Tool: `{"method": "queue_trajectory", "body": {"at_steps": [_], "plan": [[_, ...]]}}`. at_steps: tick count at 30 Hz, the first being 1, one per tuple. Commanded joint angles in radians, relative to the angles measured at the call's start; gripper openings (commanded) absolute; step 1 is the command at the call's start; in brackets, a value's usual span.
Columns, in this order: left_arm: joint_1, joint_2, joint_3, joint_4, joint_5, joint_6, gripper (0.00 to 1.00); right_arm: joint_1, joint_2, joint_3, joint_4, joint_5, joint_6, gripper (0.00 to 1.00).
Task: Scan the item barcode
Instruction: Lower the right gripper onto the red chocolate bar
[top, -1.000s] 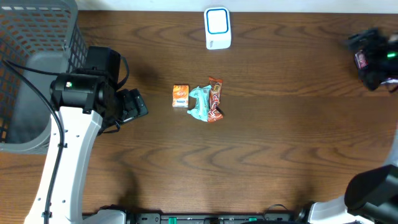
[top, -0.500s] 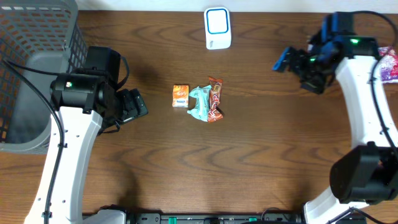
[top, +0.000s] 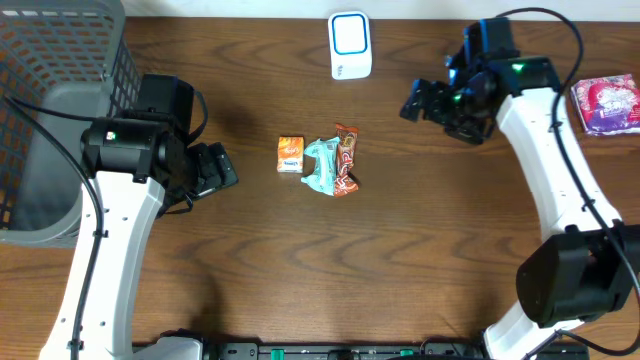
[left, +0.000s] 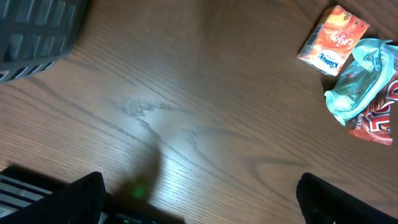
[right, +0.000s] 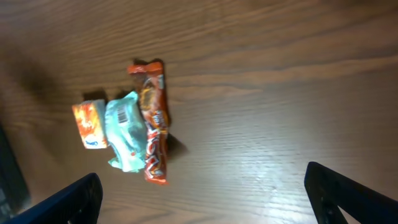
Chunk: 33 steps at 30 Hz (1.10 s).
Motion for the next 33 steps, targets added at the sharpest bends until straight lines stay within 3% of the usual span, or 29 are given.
{"method": "queue_trajectory", "body": {"at_steps": [1, 9, 20, 26, 33], "plan": [[0.003, 0.005, 0.003, -0.003, -0.006, 0.003, 0.98, 0.064, 0.009, -0.042, 0.039, 0.031, -0.010, 0.99], [0.003, 0.005, 0.003, -0.002, -0.005, 0.003, 0.98, 0.172, 0.009, -0.176, 0.231, 0.031, -0.010, 0.99], [0.003, 0.005, 0.003, -0.002, -0.006, 0.003, 0.98, 0.202, 0.009, -0.201, 0.313, 0.031, 0.005, 0.99], [0.003, 0.005, 0.003, -0.002, -0.006, 0.003, 0.98, 0.249, 0.009, -0.275, 0.458, 0.035, 0.006, 0.99], [0.003, 0.005, 0.003, -0.002, -0.005, 0.003, 0.98, 0.303, 0.009, -0.383, 0.537, 0.246, 0.084, 0.99]]}}
